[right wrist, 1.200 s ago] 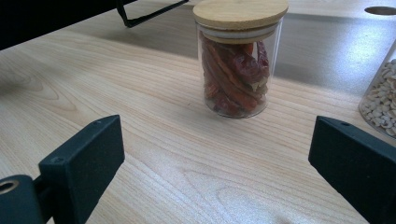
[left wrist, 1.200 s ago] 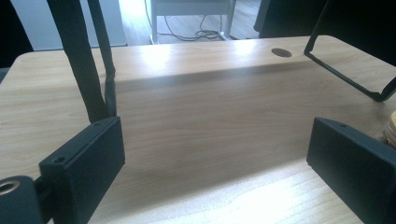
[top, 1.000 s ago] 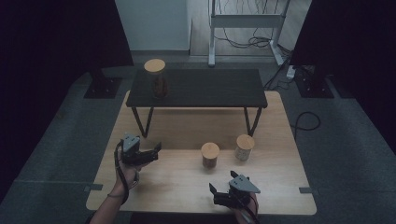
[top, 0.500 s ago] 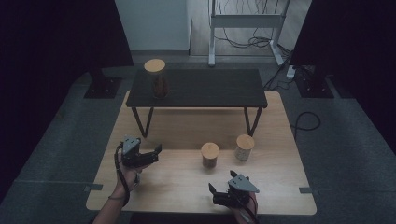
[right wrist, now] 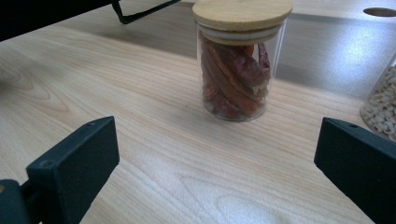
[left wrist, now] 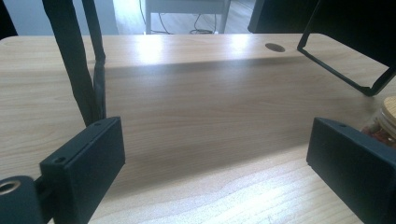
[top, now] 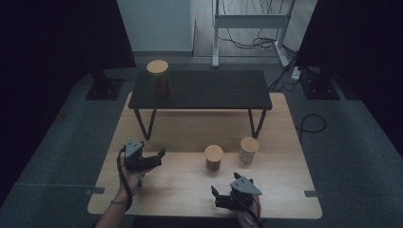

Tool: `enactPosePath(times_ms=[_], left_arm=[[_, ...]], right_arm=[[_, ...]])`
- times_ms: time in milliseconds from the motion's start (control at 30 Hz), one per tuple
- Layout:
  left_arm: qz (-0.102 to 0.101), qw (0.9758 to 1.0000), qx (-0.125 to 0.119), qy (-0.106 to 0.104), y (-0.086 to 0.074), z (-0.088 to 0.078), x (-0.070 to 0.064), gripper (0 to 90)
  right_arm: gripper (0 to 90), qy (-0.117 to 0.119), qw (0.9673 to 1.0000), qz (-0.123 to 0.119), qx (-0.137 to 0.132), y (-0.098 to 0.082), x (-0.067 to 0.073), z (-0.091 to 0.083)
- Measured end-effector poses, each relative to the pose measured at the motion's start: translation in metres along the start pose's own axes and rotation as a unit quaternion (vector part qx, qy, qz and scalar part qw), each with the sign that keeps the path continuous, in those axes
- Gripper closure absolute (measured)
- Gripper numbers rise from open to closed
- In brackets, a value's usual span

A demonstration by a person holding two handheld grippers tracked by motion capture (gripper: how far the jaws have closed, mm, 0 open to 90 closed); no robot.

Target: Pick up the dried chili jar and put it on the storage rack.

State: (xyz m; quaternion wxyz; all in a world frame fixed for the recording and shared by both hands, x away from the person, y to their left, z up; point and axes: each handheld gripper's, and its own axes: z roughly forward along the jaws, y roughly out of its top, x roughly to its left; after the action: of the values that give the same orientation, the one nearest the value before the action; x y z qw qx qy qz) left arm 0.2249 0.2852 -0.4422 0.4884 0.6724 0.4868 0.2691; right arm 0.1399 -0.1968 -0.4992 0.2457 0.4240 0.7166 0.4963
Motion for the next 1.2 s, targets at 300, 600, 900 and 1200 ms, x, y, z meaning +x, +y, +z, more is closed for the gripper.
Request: enactPosePath(times_ms=[300,600,900,1200], left_arm=[[0.002,1.0000,0.002,-0.005,-0.001,0.000,0.001,4.0],[0.001,1.0000,-0.003,-0.007,-0.002,-0.002,0.004,4.0],[-0.002,0.9999,-0.003,-0.011,-0.003,-0.003,0.007,4.0],[-0.005,0.9999,-0.002,-0.012,-0.003,-0.004,0.009,4.0]], right_arm=[[0.0,-0.003,0.9999,-0.012,0.002,0.007,0.006,0.009],[0.0,-0.017,0.9996,-0.021,0.008,0.016,0.010,0.020],[0.0,-0.023,0.9993,-0.027,0.015,0.024,0.010,0.031],[0.0,-0.021,0.9994,-0.022,0.017,0.030,0.006,0.044]])
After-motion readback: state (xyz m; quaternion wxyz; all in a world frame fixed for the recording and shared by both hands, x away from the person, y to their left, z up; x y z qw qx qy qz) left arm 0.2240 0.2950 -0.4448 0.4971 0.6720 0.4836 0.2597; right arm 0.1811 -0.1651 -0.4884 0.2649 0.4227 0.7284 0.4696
